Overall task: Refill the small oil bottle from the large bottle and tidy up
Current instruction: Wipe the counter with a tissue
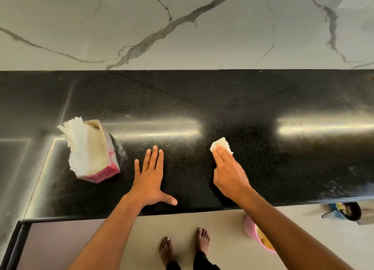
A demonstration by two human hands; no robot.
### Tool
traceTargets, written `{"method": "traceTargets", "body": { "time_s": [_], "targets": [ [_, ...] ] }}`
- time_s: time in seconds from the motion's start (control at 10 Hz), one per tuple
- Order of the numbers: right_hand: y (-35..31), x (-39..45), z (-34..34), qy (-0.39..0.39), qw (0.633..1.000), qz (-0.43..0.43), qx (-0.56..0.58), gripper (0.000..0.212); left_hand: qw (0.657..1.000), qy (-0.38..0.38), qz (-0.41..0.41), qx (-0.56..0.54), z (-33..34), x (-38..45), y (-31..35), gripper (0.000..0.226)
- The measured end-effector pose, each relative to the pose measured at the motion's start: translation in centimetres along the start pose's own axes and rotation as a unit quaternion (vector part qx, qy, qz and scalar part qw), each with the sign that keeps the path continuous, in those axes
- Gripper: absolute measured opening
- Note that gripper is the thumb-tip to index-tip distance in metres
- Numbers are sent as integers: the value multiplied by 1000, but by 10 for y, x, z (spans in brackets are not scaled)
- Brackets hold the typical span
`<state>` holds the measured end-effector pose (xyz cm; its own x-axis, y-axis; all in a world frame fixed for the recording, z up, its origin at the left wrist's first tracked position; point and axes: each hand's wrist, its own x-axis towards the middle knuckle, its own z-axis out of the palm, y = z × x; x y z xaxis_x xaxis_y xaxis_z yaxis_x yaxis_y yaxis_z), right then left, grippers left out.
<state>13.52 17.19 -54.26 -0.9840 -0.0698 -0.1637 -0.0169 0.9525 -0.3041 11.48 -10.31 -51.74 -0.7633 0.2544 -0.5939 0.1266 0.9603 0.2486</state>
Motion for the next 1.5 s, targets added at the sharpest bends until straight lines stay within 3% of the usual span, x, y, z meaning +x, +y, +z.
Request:
{"method": "traceTargets", "body": {
  "time_s": [0.1,0.3,0.4,0.5,0.6,0.7,0.9,1.0,1.1,1.2,1.3,1.4,1.5],
  "targets": [
    [-2,17,-11,26,999,24,10,65,1000,1,1,2,0,1,1,173],
    [-3,-10,-13,18,999,-47,12,66,1000,0,-5,5,0,0,2,173],
    [14,9,-19,22,997,52,44,57,1000,1,-6,7,0,0,2,172],
    [0,41,-26,27,991,91,96,53,1000,-3,-7,14,-1,1,2,172],
    [-15,24,-13,-3,998,-19,64,66,1000,-1,-7,15,-1,0,3,172],
    [2,-12,-7,12,997,-65,46,64,1000,-3,-12,14,-1,0,3,172],
    [6,35,-24,31,993,77,89,62,1000,-11,-12,20,-1,1,3,172],
    [-20,32,-14,6,994,4,107,70,1000,-12,-13,20,-2,1,4,172],
    [-1,-8,-1,-5,993,-85,78,69,1000,-16,-13,19,-2,1,4,172],
    [32,-8,-15,18,998,-8,63,69,1000,-16,-13,17,-2,1,4,172],
    [22,34,-27,26,990,103,89,65,1000,-19,-12,18,-2,1,4,172],
    [-18,38,-16,9,995,23,94,68,1000,-18,-13,16,-2,2,4,172],
    [-11,-4,1,-10,994,-84,74,70,1000,-15,-12,16,-2,1,3,172]
  ]
}}
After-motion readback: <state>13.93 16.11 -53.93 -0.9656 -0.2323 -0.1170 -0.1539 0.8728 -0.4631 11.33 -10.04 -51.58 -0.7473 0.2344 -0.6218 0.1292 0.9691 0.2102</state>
